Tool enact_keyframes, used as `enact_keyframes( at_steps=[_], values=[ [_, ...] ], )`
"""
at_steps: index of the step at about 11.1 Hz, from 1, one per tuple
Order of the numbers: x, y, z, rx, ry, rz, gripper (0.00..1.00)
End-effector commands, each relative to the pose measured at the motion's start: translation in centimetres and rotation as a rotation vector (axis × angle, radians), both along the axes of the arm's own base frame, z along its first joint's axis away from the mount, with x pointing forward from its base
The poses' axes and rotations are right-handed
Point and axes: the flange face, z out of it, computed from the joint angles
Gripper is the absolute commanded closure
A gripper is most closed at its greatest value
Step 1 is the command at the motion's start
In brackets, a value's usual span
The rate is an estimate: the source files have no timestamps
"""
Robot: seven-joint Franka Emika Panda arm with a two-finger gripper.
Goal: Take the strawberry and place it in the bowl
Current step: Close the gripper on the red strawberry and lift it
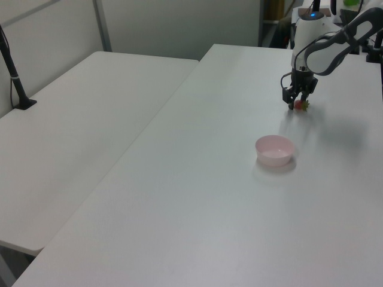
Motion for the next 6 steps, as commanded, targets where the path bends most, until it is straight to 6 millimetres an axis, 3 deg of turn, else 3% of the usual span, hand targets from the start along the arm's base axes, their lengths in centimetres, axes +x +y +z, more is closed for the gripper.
enact_keyframes(
  at_steps=[1,4,6],
  values=[
    [-0.5,-0.3,0.6,0.002,-0.011,0.019,0.89],
    [-0.4,-0.6,1.8,0.009,-0.008,0.014,0.92],
    [1.7,0.1,6.8,0.057,-0.028,-0.015,0.92]
  ],
)
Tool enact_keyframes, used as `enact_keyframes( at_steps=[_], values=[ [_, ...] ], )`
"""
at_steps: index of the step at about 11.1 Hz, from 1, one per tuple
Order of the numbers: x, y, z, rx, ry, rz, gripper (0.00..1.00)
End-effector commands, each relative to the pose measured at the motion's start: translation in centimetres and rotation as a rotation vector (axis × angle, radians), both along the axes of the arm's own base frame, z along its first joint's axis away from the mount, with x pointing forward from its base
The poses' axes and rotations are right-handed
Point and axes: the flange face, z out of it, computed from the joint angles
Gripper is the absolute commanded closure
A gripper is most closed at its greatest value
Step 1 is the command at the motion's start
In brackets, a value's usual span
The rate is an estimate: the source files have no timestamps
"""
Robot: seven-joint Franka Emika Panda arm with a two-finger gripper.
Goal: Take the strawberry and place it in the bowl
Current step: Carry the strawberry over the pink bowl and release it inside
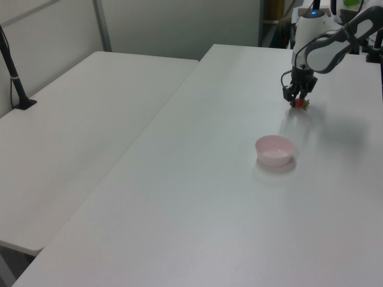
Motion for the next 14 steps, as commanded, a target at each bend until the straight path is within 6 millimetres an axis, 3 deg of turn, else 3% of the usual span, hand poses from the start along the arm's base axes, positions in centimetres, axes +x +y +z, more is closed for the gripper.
enact_keyframes(
  at_steps=[1,3,4,6,7,8,10,11,12,14],
  values=[
    [2.8,2.4,7.9,0.082,-0.002,0.003,0.91],
    [4.4,9.4,10.8,0.101,0.027,0.113,0.88],
    [4.5,14.0,11.6,0.111,0.046,0.166,0.86],
    [4.3,23.0,10.5,0.11,0.088,0.231,0.83],
    [4.0,25.8,9.7,0.105,0.103,0.261,0.82],
    [3.6,27.4,9.5,0.103,0.113,0.288,0.82],
    [3.2,30.2,8.2,0.095,0.135,0.331,0.68],
    [3.1,30.5,7.4,0.086,0.153,0.341,0.48],
    [2.7,30.7,7.0,0.077,0.167,0.357,0.0],
    [2.1,32.3,7.7,0.048,0.191,0.439,0.0]
  ],
)
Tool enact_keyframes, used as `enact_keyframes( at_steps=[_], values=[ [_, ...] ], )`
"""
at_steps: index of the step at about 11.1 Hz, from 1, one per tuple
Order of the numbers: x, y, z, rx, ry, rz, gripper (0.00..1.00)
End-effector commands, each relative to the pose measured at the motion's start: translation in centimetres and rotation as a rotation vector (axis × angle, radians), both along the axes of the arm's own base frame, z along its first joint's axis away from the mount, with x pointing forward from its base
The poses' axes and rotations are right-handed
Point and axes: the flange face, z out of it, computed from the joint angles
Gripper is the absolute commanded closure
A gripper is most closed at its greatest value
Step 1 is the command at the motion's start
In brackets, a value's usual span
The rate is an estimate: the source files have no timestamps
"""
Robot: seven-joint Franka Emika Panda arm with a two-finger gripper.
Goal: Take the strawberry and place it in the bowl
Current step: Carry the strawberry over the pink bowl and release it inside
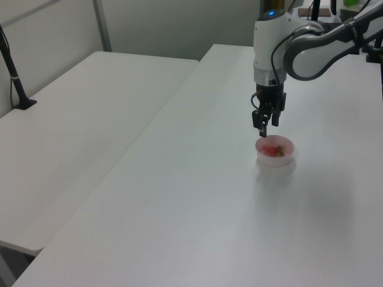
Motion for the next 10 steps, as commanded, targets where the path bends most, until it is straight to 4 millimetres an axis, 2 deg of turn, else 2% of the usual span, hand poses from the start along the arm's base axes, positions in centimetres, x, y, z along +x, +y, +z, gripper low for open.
enact_keyframes(
  at_steps=[1,2,4,5,7,8,10],
  values=[
    [-0.8,0.0,4.0,-0.006,-0.001,0.112,0.0],
    [-0.5,-1.3,7.2,0.005,-0.001,0.175,0.0],
    [0.8,-6.1,15.4,0.042,0.011,0.202,0.0],
    [0.8,-7.6,17.4,0.041,0.015,0.225,0.0],
    [0.9,-9.8,18.4,0.028,0.008,0.296,0.0],
    [0.7,-10.1,19.1,0.026,-0.001,0.315,0.0],
    [0.7,-10.3,19.2,0.018,-0.005,0.304,0.0]
  ],
)
